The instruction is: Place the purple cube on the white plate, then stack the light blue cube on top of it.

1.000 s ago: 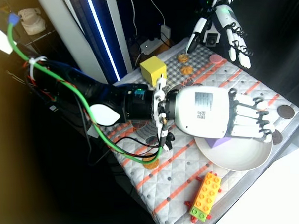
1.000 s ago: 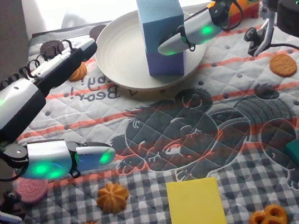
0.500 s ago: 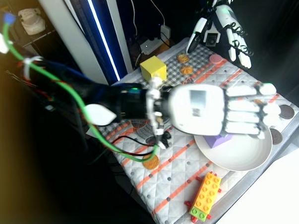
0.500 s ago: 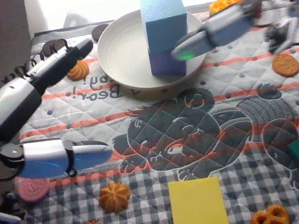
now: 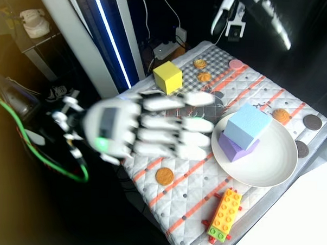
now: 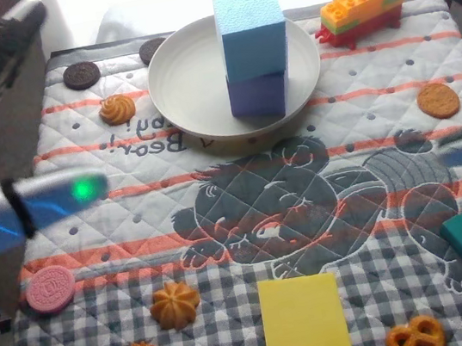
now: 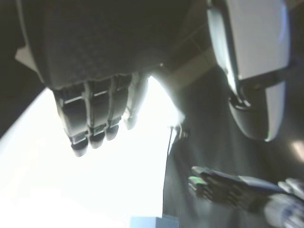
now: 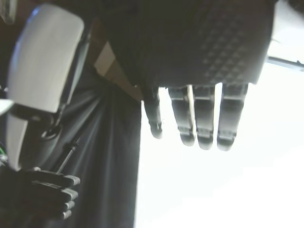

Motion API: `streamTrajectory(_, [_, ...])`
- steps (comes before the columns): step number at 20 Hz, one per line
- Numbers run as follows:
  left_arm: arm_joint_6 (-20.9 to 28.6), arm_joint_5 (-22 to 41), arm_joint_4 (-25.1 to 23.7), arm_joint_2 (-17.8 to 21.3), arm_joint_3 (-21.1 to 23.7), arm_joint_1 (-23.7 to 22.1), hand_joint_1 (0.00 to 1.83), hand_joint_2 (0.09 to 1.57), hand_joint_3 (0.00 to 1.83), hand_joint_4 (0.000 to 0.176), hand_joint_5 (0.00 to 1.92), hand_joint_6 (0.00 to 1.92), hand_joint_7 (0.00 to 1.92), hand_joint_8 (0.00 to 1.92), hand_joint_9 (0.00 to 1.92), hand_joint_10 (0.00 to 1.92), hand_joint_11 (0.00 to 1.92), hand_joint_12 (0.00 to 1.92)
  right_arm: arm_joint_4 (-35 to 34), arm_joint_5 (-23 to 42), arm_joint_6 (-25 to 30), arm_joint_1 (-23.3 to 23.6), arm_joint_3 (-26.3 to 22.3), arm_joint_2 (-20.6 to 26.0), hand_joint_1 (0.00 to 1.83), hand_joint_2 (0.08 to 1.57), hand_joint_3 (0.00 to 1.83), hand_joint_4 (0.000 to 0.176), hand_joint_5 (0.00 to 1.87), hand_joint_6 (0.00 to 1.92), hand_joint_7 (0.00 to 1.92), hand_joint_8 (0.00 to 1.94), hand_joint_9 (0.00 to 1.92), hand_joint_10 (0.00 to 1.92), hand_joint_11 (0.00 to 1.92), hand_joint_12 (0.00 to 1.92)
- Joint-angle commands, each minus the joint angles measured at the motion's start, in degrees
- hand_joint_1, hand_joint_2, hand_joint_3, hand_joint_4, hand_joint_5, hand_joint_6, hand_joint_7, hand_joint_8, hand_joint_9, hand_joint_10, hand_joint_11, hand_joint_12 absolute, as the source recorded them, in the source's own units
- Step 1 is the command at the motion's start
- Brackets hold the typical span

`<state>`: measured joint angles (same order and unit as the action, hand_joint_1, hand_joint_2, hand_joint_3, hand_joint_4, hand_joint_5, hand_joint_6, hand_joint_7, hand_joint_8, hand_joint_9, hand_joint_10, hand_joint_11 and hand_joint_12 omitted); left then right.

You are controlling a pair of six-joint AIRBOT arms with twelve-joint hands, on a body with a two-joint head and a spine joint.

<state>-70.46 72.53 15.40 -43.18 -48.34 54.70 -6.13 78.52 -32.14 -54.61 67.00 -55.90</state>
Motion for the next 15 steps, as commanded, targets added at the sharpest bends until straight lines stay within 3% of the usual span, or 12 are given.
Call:
streamTrajectory(1, [6.37, 11.26, -0.06, 0.47, -1.29, 0.71, 0.72, 0.93, 0.01, 0.129, 0.00, 0.00, 0.00, 0.00, 0.00, 0.00, 0.00, 0.00, -4.85, 14.42, 0.13, -1.45, -0.67, 1.25, 0.71, 0.86, 0.01, 0.176, 0.00, 0.00, 0.00, 0.00, 0.00, 0.00, 0.00, 0.00])
streamTrajectory(4, [17.30, 20.54, 0.31, -0.53, -3.22, 4.61, 0.77, 0.90, 0.00, 0.176, 0.00, 0.00, 0.00, 0.00, 0.00, 0.00, 0.00, 0.00, -9.12, 22.47, 0.13, -7.70, -3.75, 3.13, 0.58, 1.06, 0.02, 0.169, 0.07, 0.02, 0.00, 0.00, 0.00, 0.00, 0.00, 0.00])
streamTrajectory(5, [17.58, 23.24, 0.72, -0.94, -3.06, 5.26, 0.76, 0.95, 0.01, 0.108, 0.00, 0.00, 0.00, 0.00, 0.00, 0.00, 0.00, 0.00, -7.78, 22.48, -0.82, -7.35, -5.08, 3.79, 0.11, 1.33, 0.05, 0.061, 0.40, 0.04, 0.13, 0.01, 0.03, 0.00, 0.00, 0.00])
streamTrajectory(6, [17.57, 23.88, 1.10, -1.27, -3.05, 5.53, 0.77, 0.95, 0.01, 0.032, 0.03, 0.00, 0.07, 0.01, 0.02, 0.00, 0.00, 0.00, -5.98, 22.48, -2.35, -6.70, -6.05, 4.00, 0.60, 1.29, 0.01, 0.000, 0.31, 0.01, 0.07, 0.00, 0.02, 0.00, 0.00, 0.15])
streamTrajectory(8, [19.88, 26.43, 1.61, -1.89, -3.14, 6.61, 0.80, 0.98, 0.01, 0.005, 0.05, 0.00, 0.12, 0.00, 0.06, 0.00, 0.00, 0.00, -2.45, 22.49, -5.37, -4.99, -7.61, 4.10, 0.44, 1.17, 0.00, 0.130, 0.26, 0.01, 0.00, 0.00, 0.00, 0.00, 0.00, 0.01])
streamTrajectory(9, [24.13, 26.66, 1.50, -2.14, -3.74, 7.08, 0.42, 1.05, 0.04, 0.022, 0.04, 0.00, 0.09, 0.00, 0.11, 0.02, 0.07, 0.03, 0.56, 22.49, -6.63, -2.81, -8.25, 4.65, 0.28, 1.19, 0.00, 0.123, 0.18, 0.01, 0.00, 0.00, 0.00, 0.00, 0.00, 0.00])
streamTrajectory(10, [26.36, 26.66, 0.41, -2.62, -4.53, 6.62, 0.15, 1.25, 0.05, 0.092, 0.15, 0.02, 0.08, 0.00, 0.03, 0.00, 0.01, 0.01, 2.01, 22.52, -6.44, -2.16, -8.07, 4.76, 0.06, 1.16, 0.00, 0.113, 0.12, 0.00, 0.00, 0.00, 0.00, 0.00, 0.00, 0.00])
streamTrajectory(11, [27.34, 26.66, -0.80, -3.02, -5.19, 5.53, 0.03, 1.51, 0.08, 0.029, 0.16, 0.01, 0.03, 0.00, 0.00, 0.00, 0.00, 0.00, 2.02, 22.54, -5.54, -1.72, -8.04, 5.02, 0.01, 1.24, 0.02, 0.090, 0.13, 0.01, 0.00, 0.00, 0.00, 0.00, 0.00, 0.00])
streamTrajectory(12, [27.80, 26.66, -2.36, -3.28, -5.40, 3.72, 0.17, 1.51, 0.03, 0.027, 0.22, 0.02, 0.08, 0.01, 0.01, 0.00, 0.00, 0.00, 2.10, 22.56, -4.02, -1.06, -8.40, 5.94, 0.65, 1.06, 0.00, 0.000, 0.47, 0.06, 0.32, 0.03, 0.23, 0.03, 0.00, 0.45])
streamTrajectory(13, [28.11, 26.67, -4.66, -3.72, -5.35, 1.00, 0.23, 1.56, 0.04, 0.011, 0.30, 0.02, 0.27, 0.03, 0.32, 0.04, 0.21, 0.47, 2.31, 22.57, -2.60, -0.53, -9.51, 7.83, 0.66, 1.27, 0.03, 0.000, 0.47, 0.02, 0.38, 0.02, 0.36, 0.07, 0.00, 0.91])
streamTrajectory(14, [29.01, 26.68, -5.15, -4.07, -5.44, 0.30, 0.14, 1.45, 0.01, 0.000, 0.46, 0.06, 0.31, 0.01, 0.36, 0.02, 0.23, 1.01, 2.31, 22.57, -2.31, -0.47, -10.11, 8.52, 0.24, 1.35, 0.02, 0.068, 0.65, 0.04, 0.68, 0.09, 0.66, 0.23, 0.14, 1.44])
streamTrajectory(15, [32.14, 26.69, -5.31, -4.25, -5.86, -0.29, 0.05, 1.44, 0.00, 0.000, 0.48, 0.06, 0.28, 0.00, 0.33, 0.01, 0.12, 1.27, 1.80, 22.58, -1.97, -0.37, -10.54, 8.62, 0.17, 1.41, 0.01, 0.032, 0.65, 0.01, 0.79, 0.07, 0.76, 0.32, 0.24, 1.54])
